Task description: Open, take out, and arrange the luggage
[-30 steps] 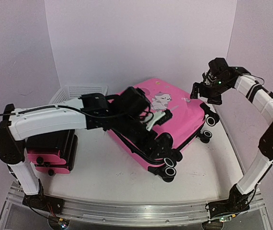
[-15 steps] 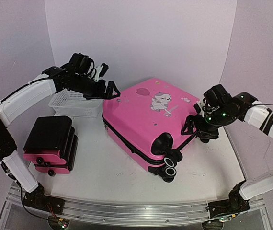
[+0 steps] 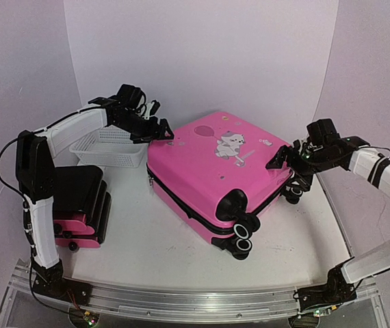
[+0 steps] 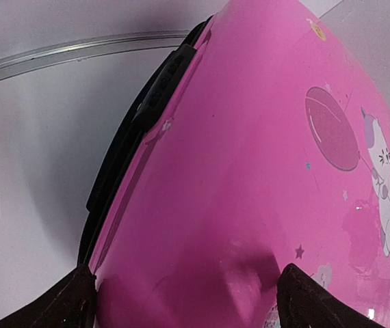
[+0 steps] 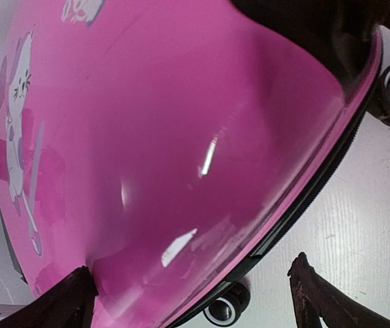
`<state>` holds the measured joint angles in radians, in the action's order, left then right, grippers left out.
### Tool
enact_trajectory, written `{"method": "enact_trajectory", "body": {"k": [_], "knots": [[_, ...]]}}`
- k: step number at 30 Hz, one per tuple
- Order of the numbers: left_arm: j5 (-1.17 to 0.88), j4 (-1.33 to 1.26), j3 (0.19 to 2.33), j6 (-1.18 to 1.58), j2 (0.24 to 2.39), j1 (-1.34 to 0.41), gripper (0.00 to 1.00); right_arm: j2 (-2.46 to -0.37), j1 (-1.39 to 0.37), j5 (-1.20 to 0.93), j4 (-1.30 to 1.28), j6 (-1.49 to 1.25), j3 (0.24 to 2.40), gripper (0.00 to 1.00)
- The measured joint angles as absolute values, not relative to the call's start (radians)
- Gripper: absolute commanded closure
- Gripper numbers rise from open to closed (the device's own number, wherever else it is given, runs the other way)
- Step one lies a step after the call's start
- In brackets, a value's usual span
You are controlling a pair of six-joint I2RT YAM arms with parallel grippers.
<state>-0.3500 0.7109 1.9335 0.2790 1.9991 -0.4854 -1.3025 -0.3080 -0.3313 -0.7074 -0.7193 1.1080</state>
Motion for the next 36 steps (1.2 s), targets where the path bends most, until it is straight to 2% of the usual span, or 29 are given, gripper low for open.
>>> {"method": "enact_trajectory", "body": {"k": [9, 15, 18, 21, 28, 31, 33, 36], "knots": [[-0.283, 0.603, 1.781, 0.302, 1.908, -0.538, 0.17, -1.466, -0.145, -0.477, -0.662, -0.687, 1.209, 0.02], [-0.181, 0.606, 1.678, 0.342, 1.808, -0.729, 0.16, -1.645, -0.024, -0.458, -0.76, -0.567, 1.441, 0.02], [-0.196, 0.629, 1.656, 0.346, 1.779, -0.834, 0.09, -1.716, -0.006, -0.393, -0.787, -0.499, 1.551, 0.02], [-0.241, 0.626, 1.614, 0.346, 1.738, -0.909, 0.02, -1.731, -0.027, -0.308, -0.861, -0.429, 1.624, 0.02], [-0.139, 0.592, 1.337, 0.364, 1.491, -0.951, 0.01, -1.572, -0.175, -0.1, -1.008, -0.36, 1.584, 0.02], [-0.053, 0.533, 1.219, 0.419, 1.397, -0.978, 0.11, -1.493, -0.262, -0.076, -1.046, -0.366, 1.554, 0.02], [0.021, 0.484, 1.157, 0.463, 1.372, -1.054, 0.18, -1.457, -0.321, -0.058, -1.054, -0.382, 1.525, 0.02], [0.113, 0.408, 1.096, 0.529, 1.383, -1.193, 0.21, -1.433, -0.379, -0.03, -1.06, -0.413, 1.481, 0.02]]}}
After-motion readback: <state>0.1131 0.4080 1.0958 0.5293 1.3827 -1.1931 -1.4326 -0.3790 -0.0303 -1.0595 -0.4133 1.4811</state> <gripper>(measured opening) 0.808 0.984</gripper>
